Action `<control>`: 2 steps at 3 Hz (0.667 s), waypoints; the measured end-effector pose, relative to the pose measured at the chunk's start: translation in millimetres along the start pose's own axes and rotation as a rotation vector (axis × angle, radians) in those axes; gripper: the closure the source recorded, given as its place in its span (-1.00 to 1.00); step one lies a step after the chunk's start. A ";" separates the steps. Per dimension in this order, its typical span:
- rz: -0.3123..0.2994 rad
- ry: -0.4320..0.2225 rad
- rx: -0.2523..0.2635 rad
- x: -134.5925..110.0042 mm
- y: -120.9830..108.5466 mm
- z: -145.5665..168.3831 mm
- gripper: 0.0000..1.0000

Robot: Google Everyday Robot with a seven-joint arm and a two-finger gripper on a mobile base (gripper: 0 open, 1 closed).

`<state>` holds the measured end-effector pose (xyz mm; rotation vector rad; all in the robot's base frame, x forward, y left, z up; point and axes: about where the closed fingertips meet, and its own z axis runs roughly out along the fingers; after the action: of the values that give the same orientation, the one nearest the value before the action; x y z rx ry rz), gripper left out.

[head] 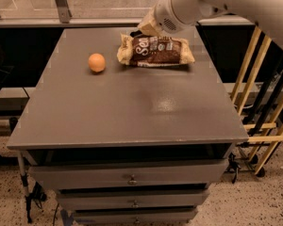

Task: Move rxbar chocolate near brown chip bag

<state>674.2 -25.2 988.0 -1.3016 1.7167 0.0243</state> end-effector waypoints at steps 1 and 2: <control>-0.002 -0.002 -0.002 -1.5 1.0 1.1 0.63; -0.003 -0.003 -0.004 -2.8 2.2 1.8 0.19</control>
Offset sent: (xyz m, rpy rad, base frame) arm 0.0002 0.0019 -0.0003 0.0003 0.0003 0.0028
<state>673.7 -21.3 987.8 -1.3072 1.7130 0.0278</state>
